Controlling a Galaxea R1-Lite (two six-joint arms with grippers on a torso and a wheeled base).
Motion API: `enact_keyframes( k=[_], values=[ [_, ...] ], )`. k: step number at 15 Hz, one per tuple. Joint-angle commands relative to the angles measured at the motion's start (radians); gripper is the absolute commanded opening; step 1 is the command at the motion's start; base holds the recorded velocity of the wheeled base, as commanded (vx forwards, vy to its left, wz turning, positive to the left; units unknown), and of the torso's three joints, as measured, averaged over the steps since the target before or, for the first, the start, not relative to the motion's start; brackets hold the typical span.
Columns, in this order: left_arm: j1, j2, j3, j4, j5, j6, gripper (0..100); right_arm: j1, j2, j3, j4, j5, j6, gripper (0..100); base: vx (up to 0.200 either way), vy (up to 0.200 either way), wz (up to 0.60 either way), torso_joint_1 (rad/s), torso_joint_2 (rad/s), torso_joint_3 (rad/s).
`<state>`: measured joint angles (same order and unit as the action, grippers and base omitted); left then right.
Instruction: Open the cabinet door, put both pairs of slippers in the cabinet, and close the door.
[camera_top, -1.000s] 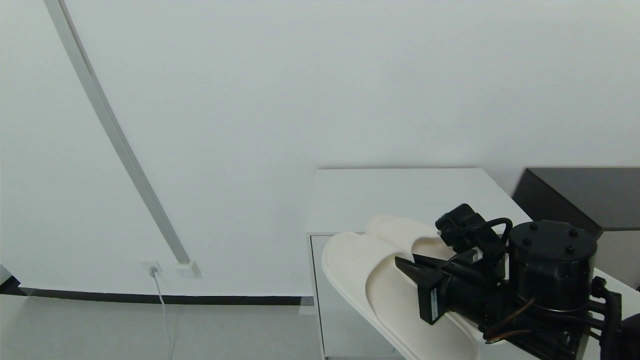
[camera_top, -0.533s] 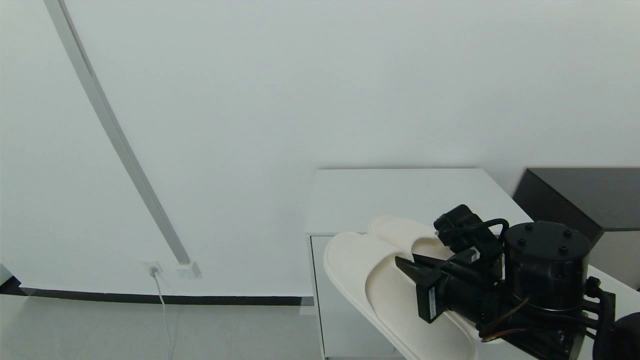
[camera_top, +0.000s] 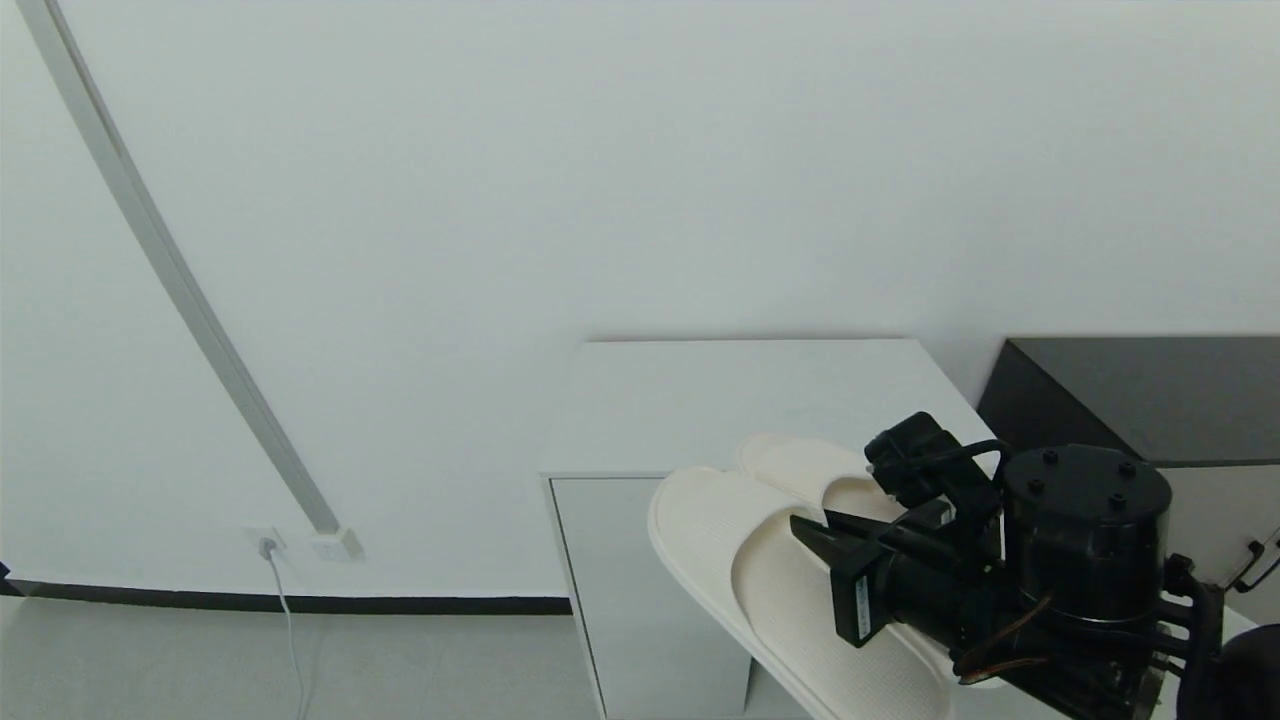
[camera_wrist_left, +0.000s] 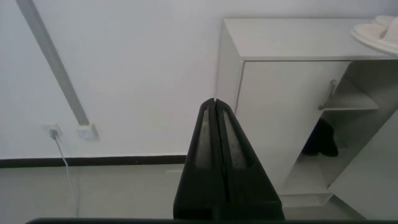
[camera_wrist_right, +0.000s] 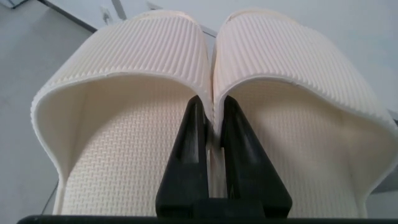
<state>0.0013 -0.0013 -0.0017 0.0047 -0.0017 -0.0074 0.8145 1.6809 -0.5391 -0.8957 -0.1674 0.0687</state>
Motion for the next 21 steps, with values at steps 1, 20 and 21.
enact_keyframes(
  k=[1, 20, 21],
  values=[
    [0.0, 0.001, 0.0, 0.0, 0.0, 0.0, 0, 0.002, 0.005, 0.001, 0.0, 0.0, -0.001, 0, 0.0, -0.2, 0.0, 0.007, 0.0, 0.002],
    [0.0, 0.001, 0.0, 0.0, 0.0, -0.003, 0, 0.0, 0.046, 0.051, -0.117, 0.002, -0.021, 0, 0.0, -0.105, 0.0, 0.002, 0.0, 0.001],
    [0.0, 0.001, 0.0, 0.0, 0.002, -0.003, 0, 0.0, 0.046, 0.05, -0.117, 0.002, -0.021, 0, 0.0, 0.0, 0.0, 0.0, 0.0, 0.0]
  ],
)
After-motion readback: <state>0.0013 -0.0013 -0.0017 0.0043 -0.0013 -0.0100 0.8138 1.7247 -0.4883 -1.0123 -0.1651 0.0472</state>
